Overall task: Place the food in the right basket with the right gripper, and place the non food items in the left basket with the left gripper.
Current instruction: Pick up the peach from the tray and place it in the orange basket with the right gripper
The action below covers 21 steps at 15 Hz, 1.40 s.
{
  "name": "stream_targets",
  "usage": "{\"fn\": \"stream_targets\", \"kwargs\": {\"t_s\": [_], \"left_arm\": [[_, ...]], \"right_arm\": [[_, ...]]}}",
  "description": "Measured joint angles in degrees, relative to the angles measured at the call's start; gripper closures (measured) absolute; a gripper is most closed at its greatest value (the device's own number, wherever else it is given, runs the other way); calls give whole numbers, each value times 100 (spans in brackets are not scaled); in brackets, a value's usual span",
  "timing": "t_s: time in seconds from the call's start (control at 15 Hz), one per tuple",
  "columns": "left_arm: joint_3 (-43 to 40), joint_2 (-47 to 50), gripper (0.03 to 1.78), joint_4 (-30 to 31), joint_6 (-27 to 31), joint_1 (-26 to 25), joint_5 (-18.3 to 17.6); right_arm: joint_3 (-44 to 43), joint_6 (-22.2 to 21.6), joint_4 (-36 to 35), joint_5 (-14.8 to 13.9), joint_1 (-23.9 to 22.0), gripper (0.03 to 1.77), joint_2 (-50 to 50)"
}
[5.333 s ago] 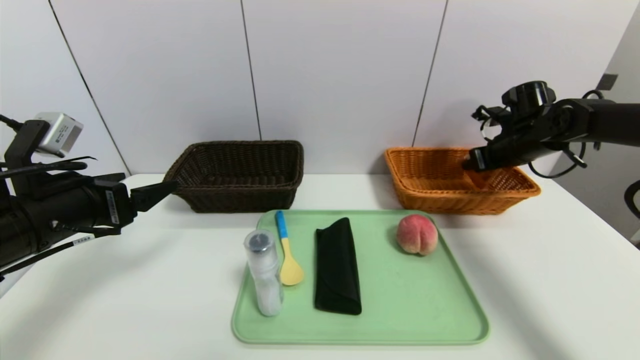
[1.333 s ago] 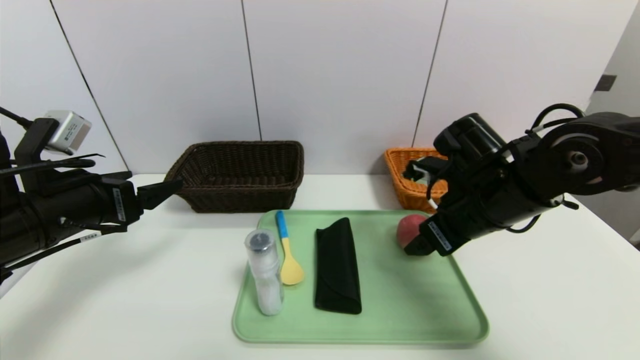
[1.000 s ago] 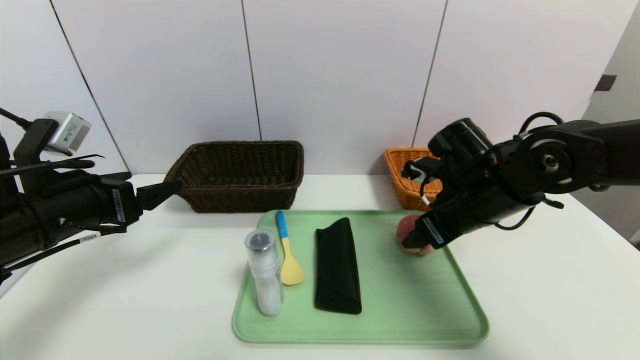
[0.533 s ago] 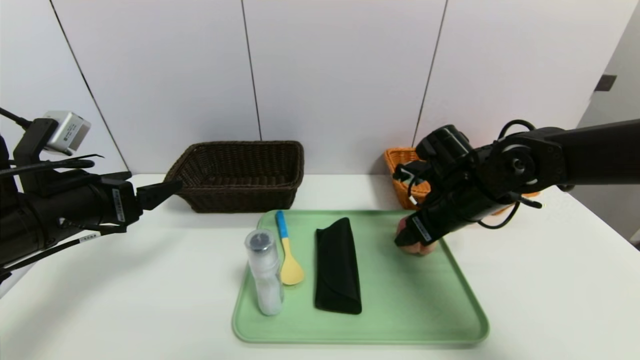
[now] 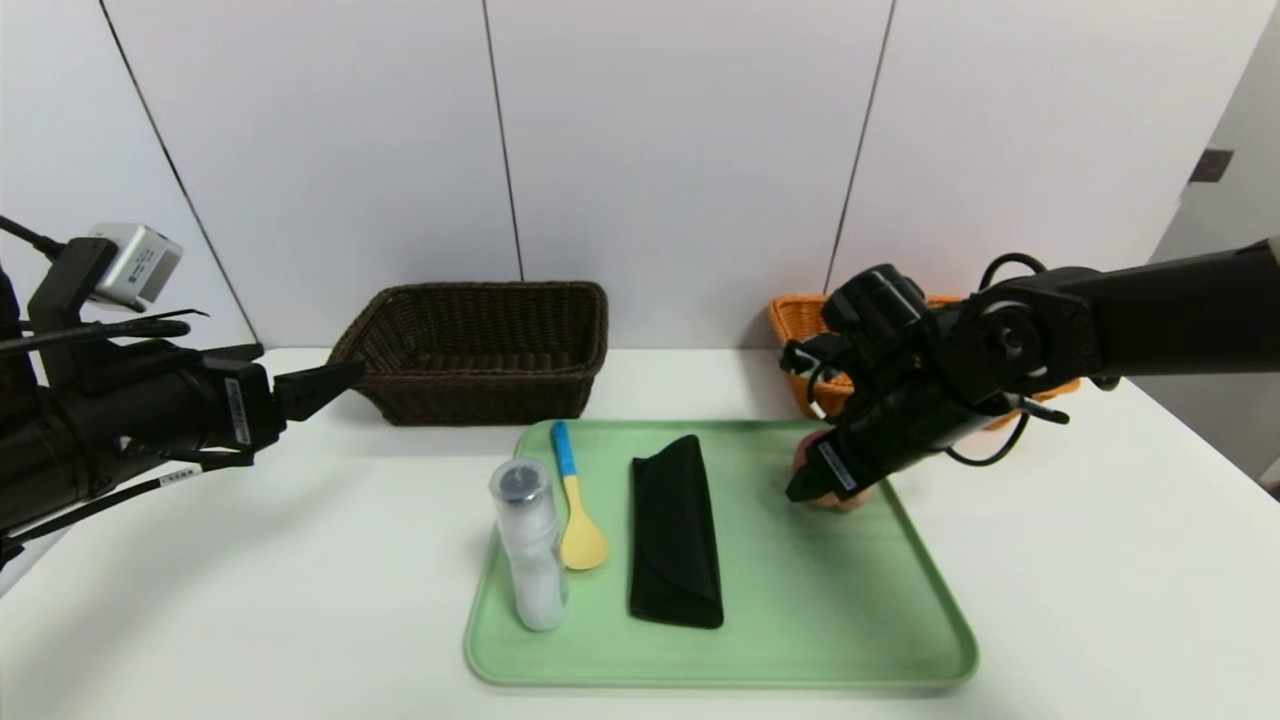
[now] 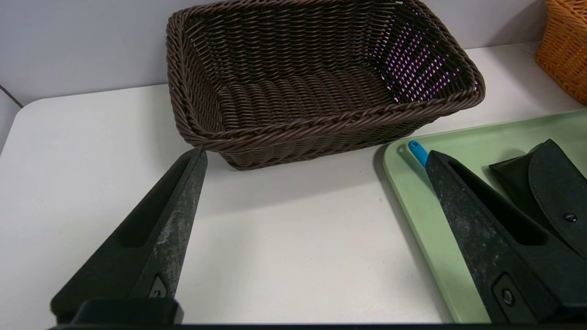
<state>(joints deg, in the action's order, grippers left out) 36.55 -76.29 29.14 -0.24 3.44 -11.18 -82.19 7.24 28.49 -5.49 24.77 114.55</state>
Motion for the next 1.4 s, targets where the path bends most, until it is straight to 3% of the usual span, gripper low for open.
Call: {"fn": "stream_targets", "kwargs": {"t_s": [0.87, 1.13, 1.4], "left_arm": [[-4, 0, 12, 2, -6, -11, 0], [-9, 5, 12, -1, -6, -11, -1], [-9, 7, 12, -1, -6, -11, 2]], "right_arm": [[0, -9, -7, 52, 9, 10, 30], [134, 6, -562, 61, 9, 63, 22], [197, 11, -584, 61, 15, 68, 9]]}}
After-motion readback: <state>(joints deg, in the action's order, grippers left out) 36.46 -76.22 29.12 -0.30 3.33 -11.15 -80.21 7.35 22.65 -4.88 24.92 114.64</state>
